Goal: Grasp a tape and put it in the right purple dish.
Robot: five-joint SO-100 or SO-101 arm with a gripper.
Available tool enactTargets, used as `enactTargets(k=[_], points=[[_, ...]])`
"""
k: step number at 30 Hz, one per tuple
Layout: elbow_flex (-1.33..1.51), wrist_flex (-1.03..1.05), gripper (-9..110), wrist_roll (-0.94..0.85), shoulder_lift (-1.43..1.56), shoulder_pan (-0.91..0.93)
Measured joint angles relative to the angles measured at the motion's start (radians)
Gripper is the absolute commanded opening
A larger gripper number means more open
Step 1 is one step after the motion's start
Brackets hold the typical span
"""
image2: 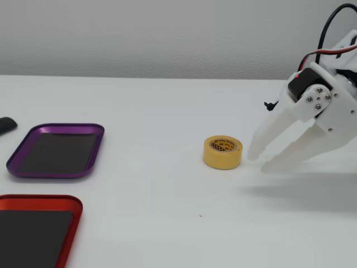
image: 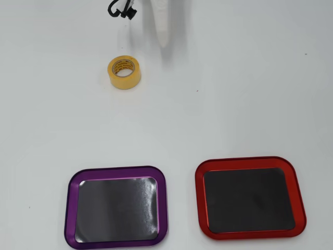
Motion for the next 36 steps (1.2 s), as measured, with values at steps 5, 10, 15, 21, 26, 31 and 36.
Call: enactTargets(k=[5,10,15,21,26,31,36], points=[[-0.192,-0.006,7,0.000,-0.293,0.005],[-0.451,0.049,9,-0.037,-0.643,0.069],[-0.655,0.084,13,-0.132,-0.950,0.189],[-0.706,0.086,13,-0.227,-1.072,0.256],[-0.689,0.067,16,-0.235,-1.077,0.250],[-0.601,-0.038,17,-0.236,-1.088,0.265],[-0.506,-0.143,17,-0.236,-1.088,0.261]])
